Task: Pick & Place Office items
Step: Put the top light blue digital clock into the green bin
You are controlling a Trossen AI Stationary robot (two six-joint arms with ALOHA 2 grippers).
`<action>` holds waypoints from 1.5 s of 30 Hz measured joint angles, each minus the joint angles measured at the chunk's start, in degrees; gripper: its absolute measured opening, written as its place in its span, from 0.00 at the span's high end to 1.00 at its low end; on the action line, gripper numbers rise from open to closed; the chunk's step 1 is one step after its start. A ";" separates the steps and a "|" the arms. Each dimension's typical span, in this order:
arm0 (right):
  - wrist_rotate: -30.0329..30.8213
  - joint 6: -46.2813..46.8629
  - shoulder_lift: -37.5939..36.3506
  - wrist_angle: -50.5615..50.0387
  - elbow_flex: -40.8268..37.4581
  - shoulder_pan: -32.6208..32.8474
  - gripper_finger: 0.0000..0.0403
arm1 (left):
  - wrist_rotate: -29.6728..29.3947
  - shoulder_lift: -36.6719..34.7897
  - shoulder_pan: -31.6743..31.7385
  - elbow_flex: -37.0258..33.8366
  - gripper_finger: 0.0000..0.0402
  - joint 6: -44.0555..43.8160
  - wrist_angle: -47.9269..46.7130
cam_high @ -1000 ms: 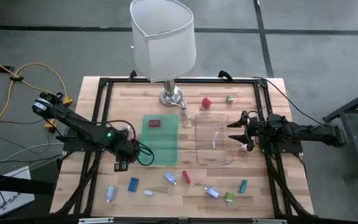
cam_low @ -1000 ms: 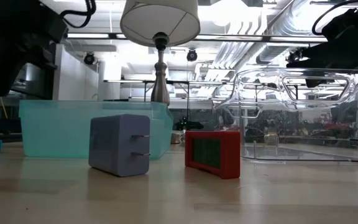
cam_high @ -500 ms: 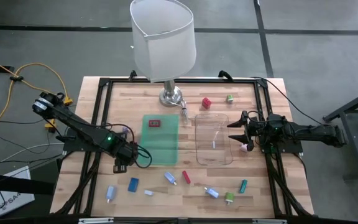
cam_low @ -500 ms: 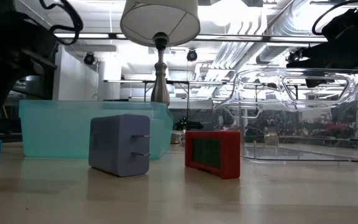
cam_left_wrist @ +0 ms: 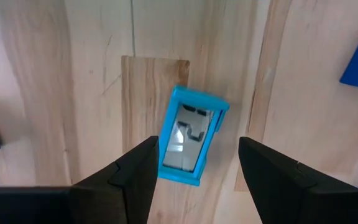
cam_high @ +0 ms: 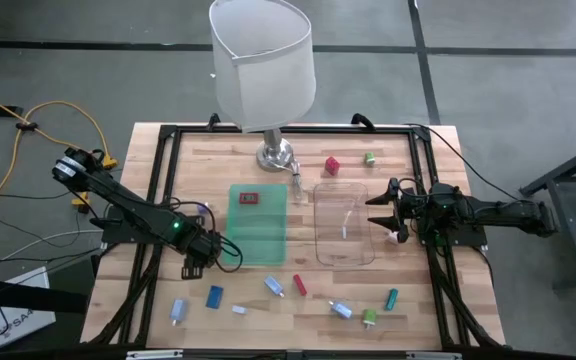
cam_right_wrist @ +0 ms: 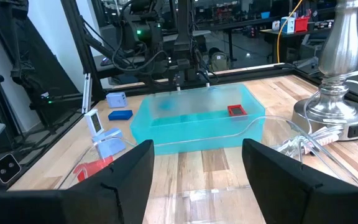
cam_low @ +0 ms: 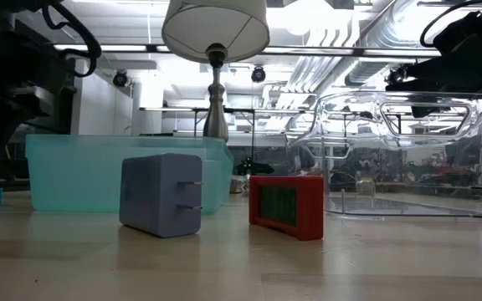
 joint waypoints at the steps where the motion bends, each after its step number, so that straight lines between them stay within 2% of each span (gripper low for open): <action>1: 0.00 0.00 -0.02 0.00 0.00 0.00 0.42 | 0.11 0.00 0.02 -0.29 0.47 0.02 0.50; 15: 0.01 0.00 -0.02 -0.01 0.01 0.01 0.42 | -1.54 0.07 0.02 -1.66 0.47 2.79 3.67; 37: 0.02 0.00 0.00 0.00 0.00 0.02 0.42 | -0.81 7.14 0.04 -1.63 0.47 3.31 5.59; 45: 0.02 0.00 0.00 0.00 0.01 0.00 0.42 | -0.43 7.67 0.04 -1.63 0.48 3.31 5.58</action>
